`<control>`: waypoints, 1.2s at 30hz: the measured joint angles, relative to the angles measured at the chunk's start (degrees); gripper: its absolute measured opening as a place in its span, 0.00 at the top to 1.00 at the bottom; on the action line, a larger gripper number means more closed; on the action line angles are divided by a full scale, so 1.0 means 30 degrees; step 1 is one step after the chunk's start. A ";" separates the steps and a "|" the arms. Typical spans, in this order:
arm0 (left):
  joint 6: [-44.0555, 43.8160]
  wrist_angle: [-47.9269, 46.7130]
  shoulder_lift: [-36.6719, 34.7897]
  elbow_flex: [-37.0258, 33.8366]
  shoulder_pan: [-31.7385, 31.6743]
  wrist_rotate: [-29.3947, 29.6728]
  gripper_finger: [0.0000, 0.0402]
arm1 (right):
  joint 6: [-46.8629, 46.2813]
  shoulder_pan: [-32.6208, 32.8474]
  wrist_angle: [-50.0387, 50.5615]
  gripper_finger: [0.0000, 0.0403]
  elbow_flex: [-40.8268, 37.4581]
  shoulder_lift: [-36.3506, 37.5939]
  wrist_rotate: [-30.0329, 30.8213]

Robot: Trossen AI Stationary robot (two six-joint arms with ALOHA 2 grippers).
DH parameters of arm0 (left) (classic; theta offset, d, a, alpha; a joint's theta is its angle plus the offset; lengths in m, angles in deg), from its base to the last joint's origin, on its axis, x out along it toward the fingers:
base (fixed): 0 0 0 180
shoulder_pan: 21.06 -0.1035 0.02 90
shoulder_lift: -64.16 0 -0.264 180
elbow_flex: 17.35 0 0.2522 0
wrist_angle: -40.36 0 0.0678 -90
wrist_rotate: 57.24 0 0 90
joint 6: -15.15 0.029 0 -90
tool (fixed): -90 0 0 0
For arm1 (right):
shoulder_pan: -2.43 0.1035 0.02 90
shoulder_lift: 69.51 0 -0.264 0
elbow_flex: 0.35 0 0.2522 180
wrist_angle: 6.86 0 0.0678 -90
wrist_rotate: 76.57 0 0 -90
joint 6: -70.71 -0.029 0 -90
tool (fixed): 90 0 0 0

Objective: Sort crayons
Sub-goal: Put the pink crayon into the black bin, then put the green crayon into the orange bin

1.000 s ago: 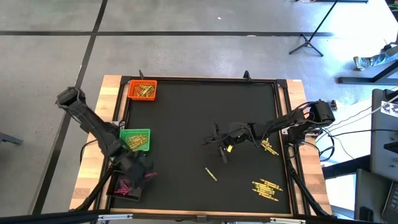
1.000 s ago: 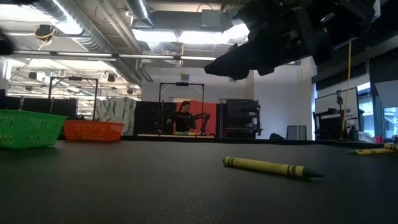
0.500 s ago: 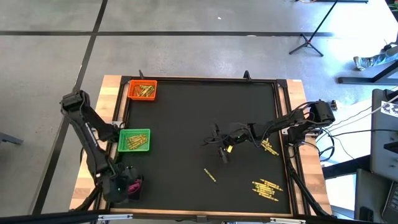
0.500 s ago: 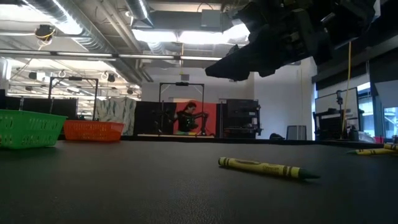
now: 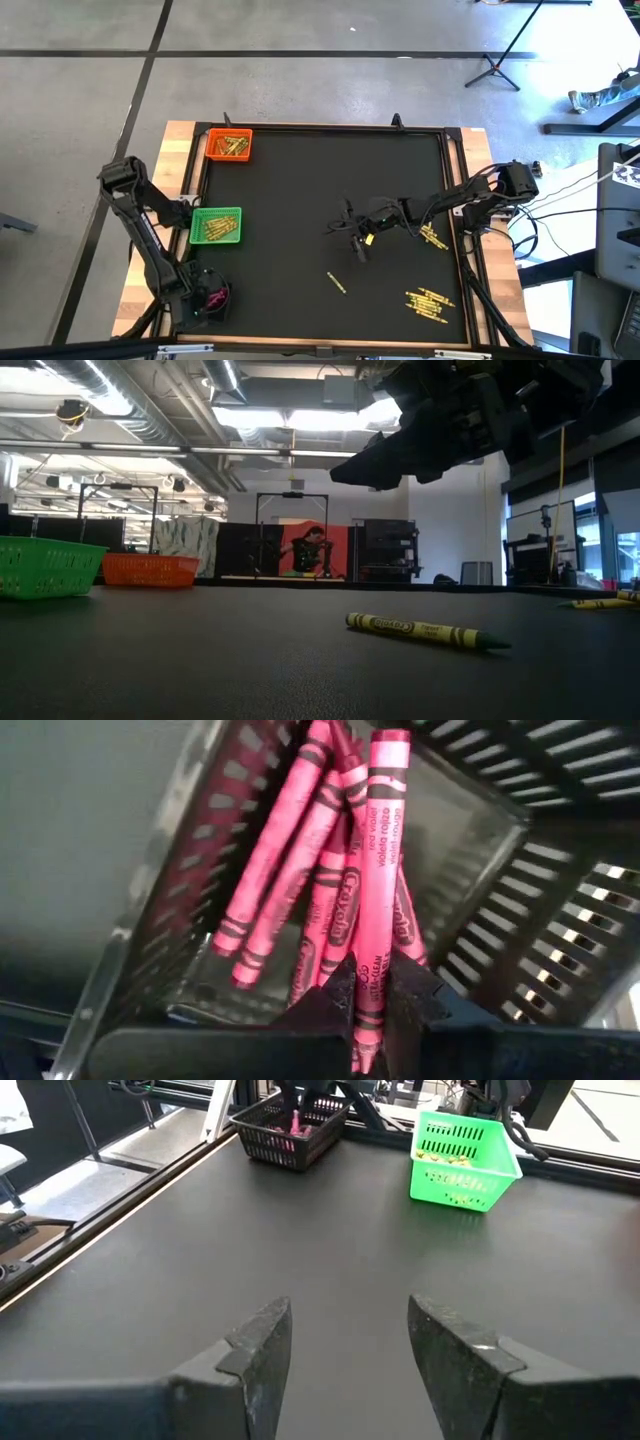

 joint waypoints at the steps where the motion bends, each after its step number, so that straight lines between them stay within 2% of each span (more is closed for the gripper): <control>1: -0.0014 -0.0063 0.0009 0.0000 0.0000 -0.0106 0.96 | 0.0001 0.0000 -0.0004 0.51 0.0000 -0.0006 0.0002; 10: -0.0459 -0.0505 -0.0387 0.0006 -0.0401 -0.1967 0.79 | -0.0014 0.0000 -0.0007 0.51 0.0000 -0.0007 0.0001; 14: -0.0145 -0.0531 -0.1762 0.0424 -0.0924 -0.2076 0.76 | -0.0108 0.0007 0.0000 0.51 0.0000 -0.0007 0.0002; 17: -0.0025 -0.0672 -0.3092 0.0944 -0.1336 0.0116 0.76 | -0.0439 0.0007 -0.0006 0.51 0.0000 -0.0007 0.0002; 20: 0.0925 -0.0571 -0.4299 0.1553 -0.1752 0.3718 0.76 | -0.1121 0.0030 0.0062 0.51 0.0000 -0.0007 0.0002; 23: 0.3325 0.0323 -0.5074 0.1939 -0.2062 0.7726 0.76 | -0.1702 0.0399 0.0675 0.51 0.0006 -0.0007 0.0008; 26: 0.6553 0.1622 -0.5214 0.1989 -0.2456 1.0538 0.76 | -0.2153 0.1265 0.1376 0.51 0.0007 -0.0007 0.0349; 29: 0.8714 0.2175 -0.5054 0.1989 -0.3130 1.1950 0.76 | -0.2725 0.2454 0.1548 0.51 0.0007 -0.0017 0.1259; 36: 1.2693 0.3809 -0.3728 0.1982 -0.5017 1.2664 0.76 | -0.4576 0.4997 0.1597 0.51 0.0022 -0.0758 0.4641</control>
